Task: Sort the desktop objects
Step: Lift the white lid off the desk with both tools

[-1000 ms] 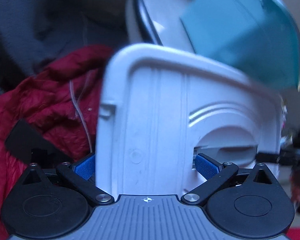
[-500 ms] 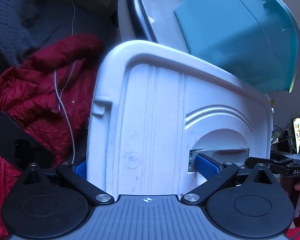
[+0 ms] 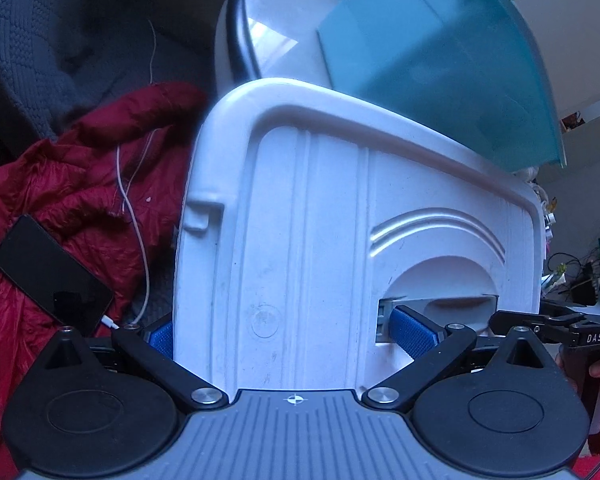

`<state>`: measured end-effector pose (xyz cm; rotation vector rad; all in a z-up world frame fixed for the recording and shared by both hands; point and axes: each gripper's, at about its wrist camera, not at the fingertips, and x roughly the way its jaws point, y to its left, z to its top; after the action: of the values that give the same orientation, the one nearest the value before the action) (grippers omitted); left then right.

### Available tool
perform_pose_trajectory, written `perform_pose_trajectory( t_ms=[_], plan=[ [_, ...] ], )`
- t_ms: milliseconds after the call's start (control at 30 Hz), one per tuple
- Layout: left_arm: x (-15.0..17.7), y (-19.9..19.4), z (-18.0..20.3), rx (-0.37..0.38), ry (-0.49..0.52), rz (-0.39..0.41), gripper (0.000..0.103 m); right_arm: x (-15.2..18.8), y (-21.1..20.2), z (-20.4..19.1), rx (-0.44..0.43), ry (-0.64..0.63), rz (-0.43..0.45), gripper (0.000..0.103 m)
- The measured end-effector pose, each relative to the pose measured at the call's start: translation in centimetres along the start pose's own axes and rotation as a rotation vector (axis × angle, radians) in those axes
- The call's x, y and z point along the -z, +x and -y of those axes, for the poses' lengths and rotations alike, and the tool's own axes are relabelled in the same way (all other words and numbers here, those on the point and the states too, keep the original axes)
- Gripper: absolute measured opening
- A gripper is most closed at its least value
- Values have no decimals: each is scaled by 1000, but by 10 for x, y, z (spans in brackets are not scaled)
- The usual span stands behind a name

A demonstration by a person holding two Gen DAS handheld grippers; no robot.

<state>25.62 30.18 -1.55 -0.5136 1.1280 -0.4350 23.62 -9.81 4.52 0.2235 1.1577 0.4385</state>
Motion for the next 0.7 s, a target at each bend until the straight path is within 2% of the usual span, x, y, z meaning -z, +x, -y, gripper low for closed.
perform_pose_trajectory(
  t_ms=[267,700],
  plan=[
    [38,-6,46,-39,1,12,103,31,-44,32,-41,14,4,90],
    [108,-28,134,-126,1,39,103,69,-98,60,-137,3,19,90]
  ],
)
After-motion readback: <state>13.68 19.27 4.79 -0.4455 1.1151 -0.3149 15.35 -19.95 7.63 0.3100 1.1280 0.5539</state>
